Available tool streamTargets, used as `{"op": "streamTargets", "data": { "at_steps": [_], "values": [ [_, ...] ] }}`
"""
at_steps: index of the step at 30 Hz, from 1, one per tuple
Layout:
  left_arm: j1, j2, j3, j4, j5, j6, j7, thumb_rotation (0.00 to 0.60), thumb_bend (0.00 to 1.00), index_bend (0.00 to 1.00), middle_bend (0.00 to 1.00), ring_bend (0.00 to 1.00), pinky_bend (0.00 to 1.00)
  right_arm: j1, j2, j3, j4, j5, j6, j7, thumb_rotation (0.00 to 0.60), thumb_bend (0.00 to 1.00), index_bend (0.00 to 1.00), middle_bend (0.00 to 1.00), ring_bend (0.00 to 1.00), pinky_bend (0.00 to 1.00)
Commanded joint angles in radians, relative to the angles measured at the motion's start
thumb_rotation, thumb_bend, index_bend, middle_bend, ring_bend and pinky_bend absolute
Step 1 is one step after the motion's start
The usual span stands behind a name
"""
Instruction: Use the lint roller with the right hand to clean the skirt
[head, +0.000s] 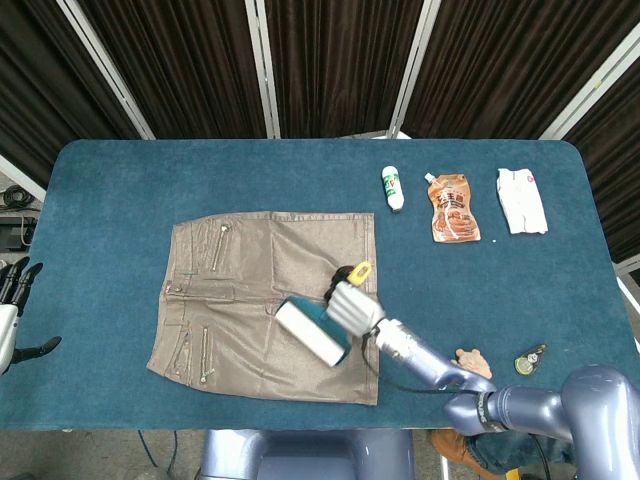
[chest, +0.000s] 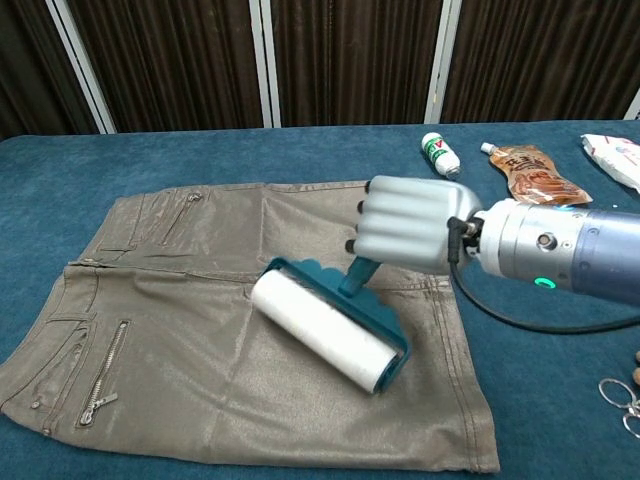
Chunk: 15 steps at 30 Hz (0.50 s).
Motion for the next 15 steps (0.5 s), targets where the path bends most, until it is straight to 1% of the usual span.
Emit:
{"op": "streamTargets", "data": {
  "at_steps": [1,5,9,15],
  "values": [
    [0.002,0.002,0.001,0.001,0.002,0.002,-0.005,0.6,0.0,0.0,0.0,0.0,0.0,0.021,-0.036,0.003,-0.075,0.017,-0.021,-0.075,0.6,0.89,0.41,0.49,0.38,0.42],
    [0.003,0.006,0.001,0.002,0.003,0.004,-0.013,0.6,0.0,0.0,0.0,0.0,0.0,0.031,-0.066,0.015,-0.116,0.06,-0.025,-0.133,0.6,0.89,0.41,0.49,0.38,0.42],
    [0.004,0.006,0.001,0.007,0.0,0.003,-0.017,0.6,0.0,0.0,0.0,0.0,0.0,0.04,-0.086,0.016,-0.136,0.098,-0.019,-0.197,0.6,0.89,0.41,0.49,0.38,0.42],
    [0.005,0.007,-0.001,0.006,-0.002,0.006,-0.018,0.6,0.0,0.0,0.0,0.0,0.0,0.037,-0.091,0.008,-0.092,0.157,0.006,-0.258,0.6,0.89,0.41,0.49,0.38,0.42]
  ]
}}
